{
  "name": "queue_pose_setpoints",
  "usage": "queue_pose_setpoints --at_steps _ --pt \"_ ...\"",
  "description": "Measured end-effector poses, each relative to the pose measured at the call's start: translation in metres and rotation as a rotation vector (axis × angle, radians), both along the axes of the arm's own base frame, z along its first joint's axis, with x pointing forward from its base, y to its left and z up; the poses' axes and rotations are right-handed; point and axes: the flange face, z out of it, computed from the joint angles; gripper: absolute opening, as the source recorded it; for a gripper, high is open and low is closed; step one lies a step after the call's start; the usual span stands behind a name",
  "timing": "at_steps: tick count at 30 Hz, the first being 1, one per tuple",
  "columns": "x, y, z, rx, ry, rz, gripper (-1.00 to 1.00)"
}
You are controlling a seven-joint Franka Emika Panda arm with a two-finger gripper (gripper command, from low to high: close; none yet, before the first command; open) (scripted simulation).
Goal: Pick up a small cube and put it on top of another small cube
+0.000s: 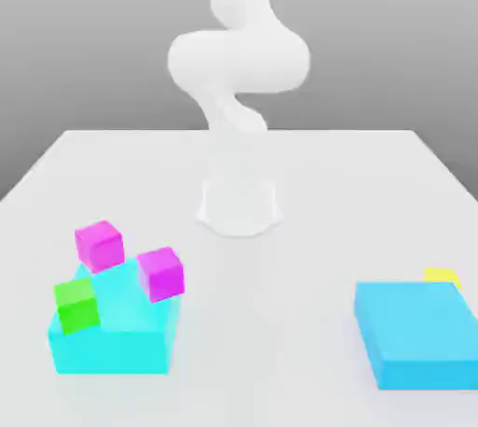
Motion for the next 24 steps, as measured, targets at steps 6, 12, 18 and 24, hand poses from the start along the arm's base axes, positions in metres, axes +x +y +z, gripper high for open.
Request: queue_pose_setpoints --at_steps 6,12,18,24 --pt "0.047 0.085 -0.113 0.012 0.164 -0.041 0.00" --pt "0.049 0.163 -0.232 0.019 0.315 -0.065 0.00" --pt "0.007 0.231 -0.345 0.029 0.469 -0.079 0.00" --pt "-0.076 0.286 -0.440 0.039 0.636 -0.079 0.00"
